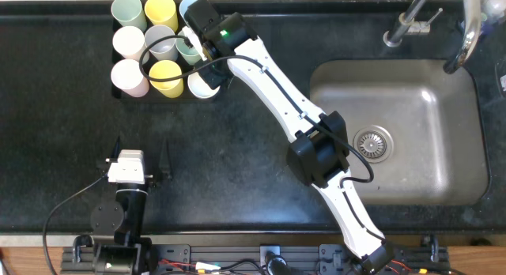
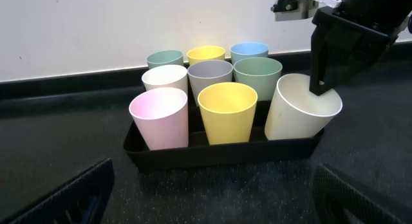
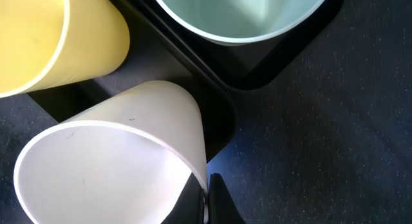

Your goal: Store Cups

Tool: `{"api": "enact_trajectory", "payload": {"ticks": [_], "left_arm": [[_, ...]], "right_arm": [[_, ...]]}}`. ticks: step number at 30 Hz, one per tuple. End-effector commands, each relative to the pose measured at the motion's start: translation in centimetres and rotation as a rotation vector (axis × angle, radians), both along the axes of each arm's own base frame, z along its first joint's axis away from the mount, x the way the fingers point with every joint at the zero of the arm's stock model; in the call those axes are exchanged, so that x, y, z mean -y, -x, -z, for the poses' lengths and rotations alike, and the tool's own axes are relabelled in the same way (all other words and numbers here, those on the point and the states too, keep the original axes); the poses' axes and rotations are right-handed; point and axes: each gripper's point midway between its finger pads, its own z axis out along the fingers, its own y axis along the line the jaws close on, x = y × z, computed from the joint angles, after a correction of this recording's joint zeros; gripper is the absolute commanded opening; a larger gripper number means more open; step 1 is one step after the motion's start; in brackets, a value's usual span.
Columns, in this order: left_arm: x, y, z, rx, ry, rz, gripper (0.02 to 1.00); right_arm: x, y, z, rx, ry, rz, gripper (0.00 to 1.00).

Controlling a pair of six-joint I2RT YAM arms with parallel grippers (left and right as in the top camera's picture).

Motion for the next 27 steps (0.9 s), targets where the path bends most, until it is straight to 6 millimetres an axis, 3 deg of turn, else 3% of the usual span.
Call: {"api": "enact_trajectory", "payload": {"ticks": [1,4,5,6,7,9,14,18,23,26,27], "left_arm": [[0.2,0.0,0.0,0.002,0.009,0.005,0.998],[0.2,0.0,0.0,0.002,0.009,0.005,1.0],[0.2,0.0,0.0,0.002,0.009,0.005,0.998],[0.2,0.0,0.0,0.002,0.009,0.005,0.998],[0.2,0.0,0.0,0.002,0.009,0.005,0.998],[0.2,0.0,0.0,0.002,0.009,0.005,0.998],[0.2,0.0,0.0,0.002,0.009,0.005,0.998],[0.2,0.0,0.0,0.002,0.009,0.005,0.998],[0.2,0.0,0.0,0.002,0.009,0.005,0.998],[0.2,0.0,0.0,0.002,0.009,0.005,0.996],[0.2,0.0,0.0,0.002,0.009,0.005,0.998]], "right_arm": [[-0.2,0.0,0.3,0.007,0.009,-0.007,0.045],[-0.1,0.1,0.5,0.002,0.014,-0.008,0.045],[-0.1,0.1,0.5,0.002,0.013,-0.008,0.152],[-0.2,0.1,0.5,0.004,0.013,-0.007,0.472],[-0.2,0.1,0.5,0.004,0.012,-0.007,0.698],[-0.2,0.1,0.5,0.005,0.012,-0.007,0.998],[0.3,-0.6,-0.6,0.051,0.024,0.008,0.998],[1.3,-2.5,-3.4,0.144,0.014,0.05,0.998],[3.9,-4.9,-10.4,0.291,-0.05,0.184,0.998],[6.2,-5.2,-16.1,0.368,-0.134,0.267,0.998],[7.8,-5.1,-18.9,0.401,-0.173,0.316,0.998]]}}
